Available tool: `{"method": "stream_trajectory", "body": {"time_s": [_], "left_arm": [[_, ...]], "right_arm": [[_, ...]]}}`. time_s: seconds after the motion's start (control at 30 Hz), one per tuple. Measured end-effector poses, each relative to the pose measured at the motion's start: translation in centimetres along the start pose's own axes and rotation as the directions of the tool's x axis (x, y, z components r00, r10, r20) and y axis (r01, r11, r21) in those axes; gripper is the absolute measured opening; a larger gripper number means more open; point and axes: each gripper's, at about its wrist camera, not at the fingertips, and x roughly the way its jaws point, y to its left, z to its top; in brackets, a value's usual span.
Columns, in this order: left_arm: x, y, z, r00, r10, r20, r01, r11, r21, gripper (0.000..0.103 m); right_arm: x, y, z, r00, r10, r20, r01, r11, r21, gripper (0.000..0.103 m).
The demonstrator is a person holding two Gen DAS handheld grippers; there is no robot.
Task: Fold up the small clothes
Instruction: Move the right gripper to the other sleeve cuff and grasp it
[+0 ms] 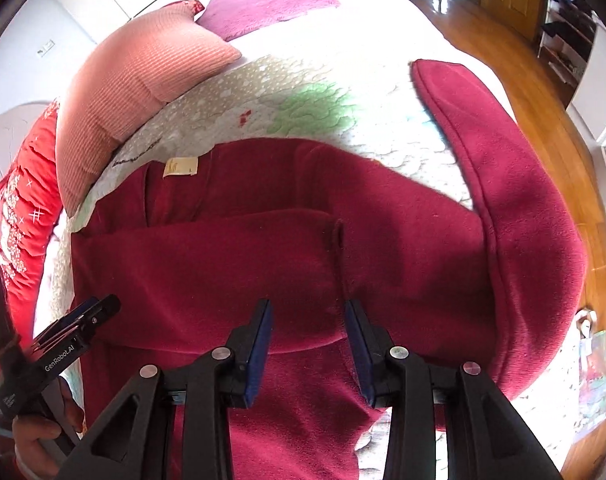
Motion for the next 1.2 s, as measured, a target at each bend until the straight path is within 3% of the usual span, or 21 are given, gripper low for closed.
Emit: {"method": "stream_trajectory", "body": {"time_s": [0.53,0.7,0.87,1.0,1.03,1.2], "left_arm": [[1.1,-1.0,-0.3,0.999,0.026,-0.019,-0.026,1.0,0.016,0.061],[0.7,-0.8,-0.3,1.0,0.013,-0.023,-0.013,1.0,0.001,0.061],[0.0,-0.4,-0.7,0.999,-0.001,-0.032,0.0,1.0,-0.021,0.061],[-0.9,-0.1,-0.9,1.0,-0.009,-0.018,0.009,1.0,-0.027,0.061],[-1.1,-0.1,-0.9,1.0,-0.009,-0.014,0.009,1.0,-0.027,0.061],[-1.7,0.2,-1.2,1.0,-0.021,-0.006,0.021,0.999,-0.035,0.061]], "right_arm": [[2.7,0.3,0.5,0.995,-0.093,-0.027,0.092,0.996,-0.016,0.036],[1.1,0.0,0.3,0.998,-0.056,-0.012,0.056,0.998,0.01,0.036],[1.5,-0.6,0.7,0.997,-0.027,-0.077,0.026,0.999,-0.019,0.036],[-2.5,-3.0,3.6,0.996,0.032,0.086,-0.037,0.998,0.051,0.037],[-2.9,-3.8,4.5,0.993,0.026,0.113,-0.034,0.997,0.072,0.041],[-0.4,-6.5,9.5,0.975,-0.194,0.109,0.188,0.98,0.059,0.044]]}}
